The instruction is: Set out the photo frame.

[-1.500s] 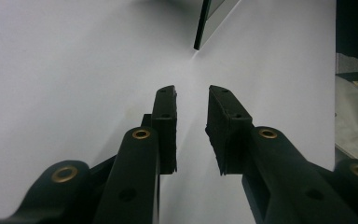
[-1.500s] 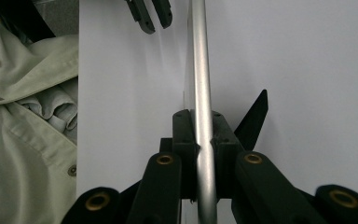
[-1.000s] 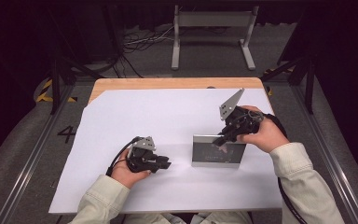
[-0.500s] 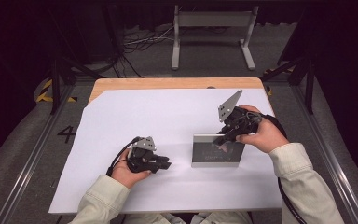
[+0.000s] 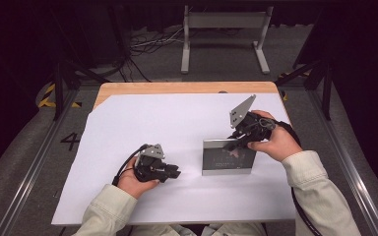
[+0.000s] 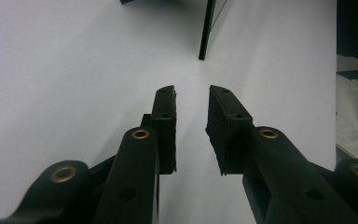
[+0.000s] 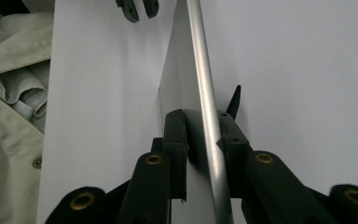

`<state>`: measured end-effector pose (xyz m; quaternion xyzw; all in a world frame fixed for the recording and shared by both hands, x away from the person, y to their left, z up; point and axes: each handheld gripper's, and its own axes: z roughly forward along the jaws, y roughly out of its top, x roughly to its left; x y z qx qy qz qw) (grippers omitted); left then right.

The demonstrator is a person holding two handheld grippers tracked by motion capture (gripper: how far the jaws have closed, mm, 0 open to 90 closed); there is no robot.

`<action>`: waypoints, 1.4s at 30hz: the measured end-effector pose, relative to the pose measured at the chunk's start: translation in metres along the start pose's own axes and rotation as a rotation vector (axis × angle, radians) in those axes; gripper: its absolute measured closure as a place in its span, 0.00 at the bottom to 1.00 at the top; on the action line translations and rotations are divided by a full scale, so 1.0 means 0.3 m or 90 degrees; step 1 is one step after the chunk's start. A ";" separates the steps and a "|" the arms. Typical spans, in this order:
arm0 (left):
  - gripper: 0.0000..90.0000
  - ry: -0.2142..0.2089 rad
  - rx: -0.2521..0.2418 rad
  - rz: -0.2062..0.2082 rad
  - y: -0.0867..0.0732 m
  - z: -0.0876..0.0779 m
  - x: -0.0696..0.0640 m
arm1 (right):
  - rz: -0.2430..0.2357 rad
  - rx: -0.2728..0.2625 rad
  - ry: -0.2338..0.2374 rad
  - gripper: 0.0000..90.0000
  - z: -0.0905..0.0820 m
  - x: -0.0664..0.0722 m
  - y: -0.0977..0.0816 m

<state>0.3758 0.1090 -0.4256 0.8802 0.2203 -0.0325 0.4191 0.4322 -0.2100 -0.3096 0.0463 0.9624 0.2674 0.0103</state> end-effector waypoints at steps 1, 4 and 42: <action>0.81 0.000 0.000 0.000 0.000 0.000 0.000 | 0.002 0.000 -0.003 0.84 0.001 -0.001 -0.001; 0.81 0.000 0.000 0.000 0.000 0.000 0.001 | 0.003 -0.003 -0.009 0.84 0.002 -0.003 -0.003; 0.76 0.028 -0.020 -0.010 -0.023 -0.057 0.017 | 0.118 -0.137 -0.120 0.40 -0.185 0.057 -0.139</action>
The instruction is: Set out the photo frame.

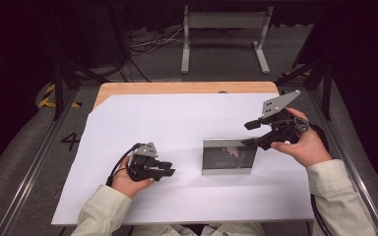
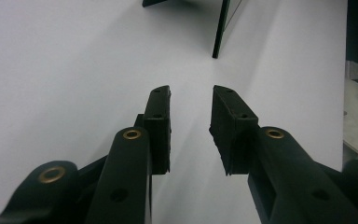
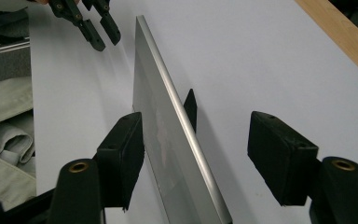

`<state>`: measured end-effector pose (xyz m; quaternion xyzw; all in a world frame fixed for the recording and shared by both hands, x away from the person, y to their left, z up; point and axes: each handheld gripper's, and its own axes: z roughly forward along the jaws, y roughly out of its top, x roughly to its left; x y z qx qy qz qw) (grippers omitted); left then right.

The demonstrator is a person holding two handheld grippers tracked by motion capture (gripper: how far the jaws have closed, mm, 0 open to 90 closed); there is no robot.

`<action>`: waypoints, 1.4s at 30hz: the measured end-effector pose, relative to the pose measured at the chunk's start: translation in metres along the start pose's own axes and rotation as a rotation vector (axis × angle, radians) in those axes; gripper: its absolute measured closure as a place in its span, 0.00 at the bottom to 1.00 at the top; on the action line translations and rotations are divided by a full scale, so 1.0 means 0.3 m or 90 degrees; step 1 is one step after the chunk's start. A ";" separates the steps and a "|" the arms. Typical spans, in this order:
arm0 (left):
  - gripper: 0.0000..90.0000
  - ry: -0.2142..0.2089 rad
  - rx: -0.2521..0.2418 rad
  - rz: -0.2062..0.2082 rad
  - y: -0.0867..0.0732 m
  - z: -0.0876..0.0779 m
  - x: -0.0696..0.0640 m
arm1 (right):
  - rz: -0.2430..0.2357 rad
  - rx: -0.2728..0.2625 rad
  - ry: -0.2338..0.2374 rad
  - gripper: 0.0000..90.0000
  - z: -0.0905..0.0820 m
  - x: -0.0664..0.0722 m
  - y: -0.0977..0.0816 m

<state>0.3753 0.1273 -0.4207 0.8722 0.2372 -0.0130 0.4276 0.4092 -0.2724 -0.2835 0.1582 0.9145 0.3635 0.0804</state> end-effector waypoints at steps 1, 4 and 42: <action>0.76 0.002 -0.002 -0.001 -0.001 -0.003 0.000 | 0.003 -0.004 -0.002 0.40 -0.007 -0.001 -0.005; 0.75 0.006 -0.005 -0.002 -0.006 -0.014 0.004 | 0.012 -0.010 -0.008 0.39 -0.031 -0.001 -0.023; 0.72 0.037 -0.046 -0.023 -0.044 -0.081 0.045 | 0.131 -0.044 -0.079 0.34 -0.114 -0.032 -0.309</action>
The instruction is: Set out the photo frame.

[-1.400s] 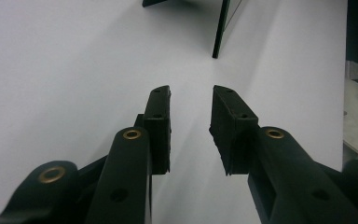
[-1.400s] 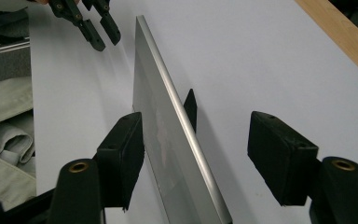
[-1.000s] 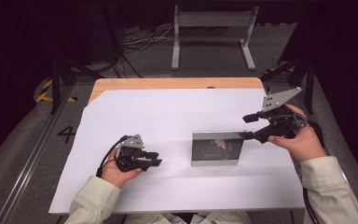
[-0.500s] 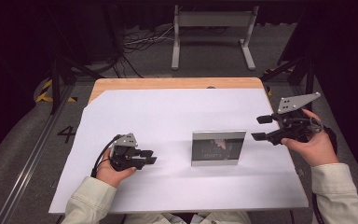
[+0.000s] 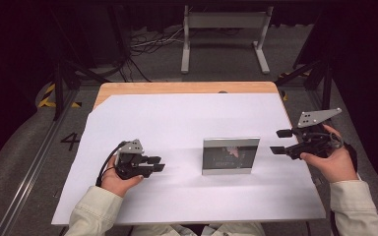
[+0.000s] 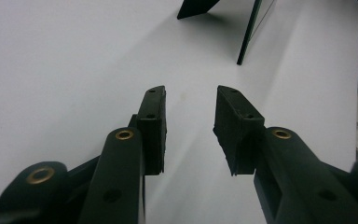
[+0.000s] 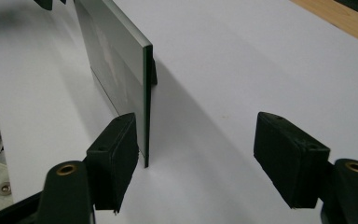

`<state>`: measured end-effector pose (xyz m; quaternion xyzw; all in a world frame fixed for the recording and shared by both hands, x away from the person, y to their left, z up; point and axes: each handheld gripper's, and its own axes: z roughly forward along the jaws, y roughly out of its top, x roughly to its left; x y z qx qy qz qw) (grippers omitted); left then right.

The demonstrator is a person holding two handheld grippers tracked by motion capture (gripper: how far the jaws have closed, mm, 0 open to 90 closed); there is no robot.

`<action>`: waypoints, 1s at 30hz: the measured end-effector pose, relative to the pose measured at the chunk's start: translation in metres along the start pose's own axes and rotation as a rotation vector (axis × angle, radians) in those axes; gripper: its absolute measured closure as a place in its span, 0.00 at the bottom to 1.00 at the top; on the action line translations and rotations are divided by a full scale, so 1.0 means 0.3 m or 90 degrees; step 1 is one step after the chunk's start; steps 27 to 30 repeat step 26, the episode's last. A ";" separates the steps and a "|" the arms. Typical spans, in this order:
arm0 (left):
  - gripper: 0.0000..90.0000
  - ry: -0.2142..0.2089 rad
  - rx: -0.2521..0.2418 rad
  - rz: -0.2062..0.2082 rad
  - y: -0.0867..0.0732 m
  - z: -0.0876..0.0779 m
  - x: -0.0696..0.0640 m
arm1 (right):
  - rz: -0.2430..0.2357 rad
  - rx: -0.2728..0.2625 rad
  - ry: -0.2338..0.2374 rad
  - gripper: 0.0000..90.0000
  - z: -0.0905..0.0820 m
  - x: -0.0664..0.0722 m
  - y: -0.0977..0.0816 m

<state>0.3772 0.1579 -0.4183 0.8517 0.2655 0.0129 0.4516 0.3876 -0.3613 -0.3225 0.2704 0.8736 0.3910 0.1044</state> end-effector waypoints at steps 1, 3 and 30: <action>0.72 0.002 -0.002 -0.002 0.000 -0.001 -0.001 | 0.000 0.000 0.000 0.34 0.000 0.000 0.000; 0.72 0.003 -0.004 -0.004 -0.001 -0.002 0.001 | 0.004 0.000 0.001 0.34 0.009 0.002 -0.014; 0.70 0.010 -0.014 -0.003 0.000 -0.011 0.006 | 0.032 0.015 -0.002 0.33 0.071 0.015 -0.093</action>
